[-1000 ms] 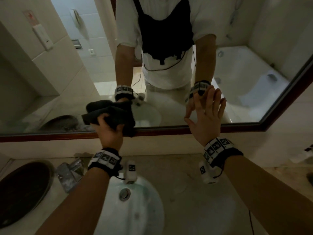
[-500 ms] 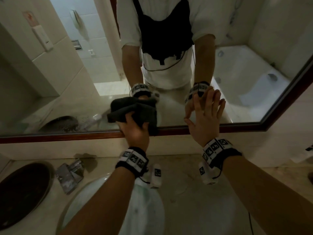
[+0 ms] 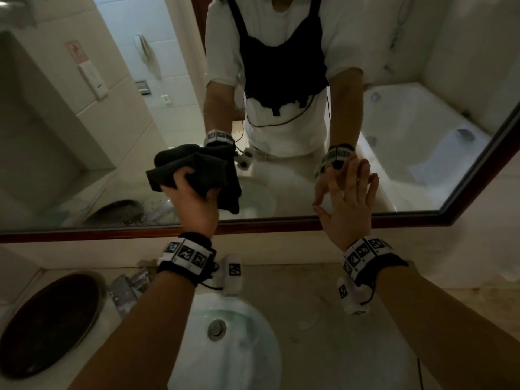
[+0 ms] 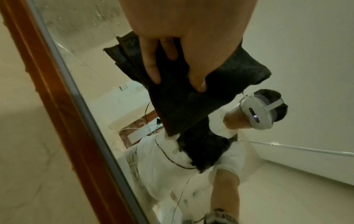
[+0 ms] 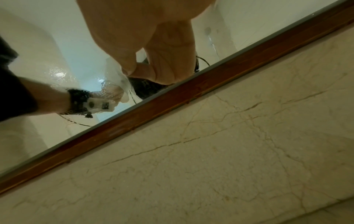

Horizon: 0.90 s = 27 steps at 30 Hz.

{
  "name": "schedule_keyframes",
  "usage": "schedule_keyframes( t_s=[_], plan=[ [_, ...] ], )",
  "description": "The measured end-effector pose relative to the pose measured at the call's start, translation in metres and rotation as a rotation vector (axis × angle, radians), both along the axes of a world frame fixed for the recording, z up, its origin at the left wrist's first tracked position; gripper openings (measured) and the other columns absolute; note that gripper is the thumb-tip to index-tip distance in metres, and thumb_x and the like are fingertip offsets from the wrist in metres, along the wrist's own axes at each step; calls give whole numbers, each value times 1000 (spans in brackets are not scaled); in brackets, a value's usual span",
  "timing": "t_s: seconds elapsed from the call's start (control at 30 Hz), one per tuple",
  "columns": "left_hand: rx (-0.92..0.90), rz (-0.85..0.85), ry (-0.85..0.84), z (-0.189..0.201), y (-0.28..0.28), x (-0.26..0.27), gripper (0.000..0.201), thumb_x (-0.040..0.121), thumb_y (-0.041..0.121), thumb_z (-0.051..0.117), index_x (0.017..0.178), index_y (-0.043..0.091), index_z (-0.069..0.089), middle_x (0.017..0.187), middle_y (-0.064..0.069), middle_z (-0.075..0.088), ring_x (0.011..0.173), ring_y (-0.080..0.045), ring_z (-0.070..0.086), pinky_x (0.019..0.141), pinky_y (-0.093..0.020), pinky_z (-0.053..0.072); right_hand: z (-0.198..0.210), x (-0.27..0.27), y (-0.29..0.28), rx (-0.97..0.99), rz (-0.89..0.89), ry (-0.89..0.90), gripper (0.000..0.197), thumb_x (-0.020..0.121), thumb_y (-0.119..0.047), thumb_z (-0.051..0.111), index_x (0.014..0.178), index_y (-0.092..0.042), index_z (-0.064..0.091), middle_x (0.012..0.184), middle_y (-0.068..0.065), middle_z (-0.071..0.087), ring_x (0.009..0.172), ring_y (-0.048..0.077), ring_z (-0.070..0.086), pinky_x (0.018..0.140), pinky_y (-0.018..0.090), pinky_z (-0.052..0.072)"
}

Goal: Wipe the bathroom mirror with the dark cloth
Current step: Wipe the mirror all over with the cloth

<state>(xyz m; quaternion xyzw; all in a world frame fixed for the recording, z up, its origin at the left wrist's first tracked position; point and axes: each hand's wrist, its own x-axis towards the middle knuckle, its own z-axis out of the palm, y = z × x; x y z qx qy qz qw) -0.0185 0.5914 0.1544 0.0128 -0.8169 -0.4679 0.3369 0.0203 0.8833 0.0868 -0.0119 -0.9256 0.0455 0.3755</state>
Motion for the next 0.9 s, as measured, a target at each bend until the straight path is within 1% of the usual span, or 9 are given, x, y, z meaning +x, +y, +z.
schedule_keyframes(
  t_s=[0.13, 0.27, 0.33, 0.47, 0.53, 0.6, 0.67, 0.77, 0.9],
  plan=[
    [-10, 2, 6, 6, -2, 4, 60, 74, 1, 75, 123, 17, 44, 140, -16, 27, 121, -29, 48, 105, -39, 47, 3, 2, -2, 1, -11, -23, 98, 74, -43, 79, 154, -22, 25, 161, 24, 6, 147, 46, 5, 114, 69, 13],
    [6, 14, 0, 7, 14, 8, 60, 75, -1, 74, 125, 14, 43, 140, -18, 28, 121, -30, 47, 106, -40, 45, 8, 12, 2, 1, 30, 3, 89, 79, -35, 74, 154, -21, 29, 163, 18, 3, 150, 38, -1, 118, 62, 12],
    [-7, 10, 1, 5, 27, 9, 57, 76, 2, 73, 124, 13, 44, 139, -18, 29, 121, -29, 46, 107, -38, 44, 11, 19, 9, 7, 67, 33, 87, 78, -31, 76, 153, -20, 34, 163, 17, 10, 151, 35, 5, 120, 57, 14],
    [51, -68, 10, -6, 67, 10, 55, 77, 16, 76, 122, 20, 44, 141, -9, 29, 120, -24, 46, 103, -42, 47, 27, 29, 30, -7, 131, 115, 85, 77, -26, 78, 150, -20, 35, 160, 13, 26, 146, 32, 26, 118, 49, 20],
    [16, -34, -44, -13, 90, 15, 56, 78, 16, 76, 124, 19, 44, 138, -14, 33, 117, -26, 47, 102, -43, 47, 39, 30, 43, -38, 76, 149, 84, 79, -30, 77, 150, -23, 32, 160, 12, 22, 146, 33, 26, 118, 53, 19],
    [4, -12, -96, -22, 108, 19, 58, 80, 15, 74, 129, 17, 42, 135, -18, 38, 116, -30, 48, 101, -44, 46, 51, 28, 59, -71, -22, 157, 89, 79, -36, 75, 153, -26, 26, 162, 13, 16, 149, 34, 19, 118, 59, 16],
    [-8, -48, -74, -34, 120, 21, 58, 82, 16, 70, 131, 20, 38, 135, -18, 36, 116, -29, 48, 99, -47, 46, 56, 25, 75, -49, -95, 100, 93, 80, -44, 74, 155, -26, 22, 163, 17, 11, 151, 35, 12, 116, 63, 14],
    [-40, -72, -53, -54, 134, 23, 53, 83, 22, 66, 129, 18, 40, 135, -19, 35, 116, -30, 46, 99, -50, 44, 52, 20, 87, 14, -88, 38, 97, 80, -49, 74, 156, -21, 22, 162, 22, 9, 151, 39, 6, 116, 66, 13],
    [-41, -104, -1, -72, 151, 34, 42, 84, 20, 70, 120, 10, 50, 131, -16, 37, 115, -28, 46, 99, -46, 45, 45, 16, 87, 6, -68, 43, 97, 79, -46, 75, 156, -19, 23, 161, 25, 10, 149, 42, 5, 117, 66, 9]
  ],
)
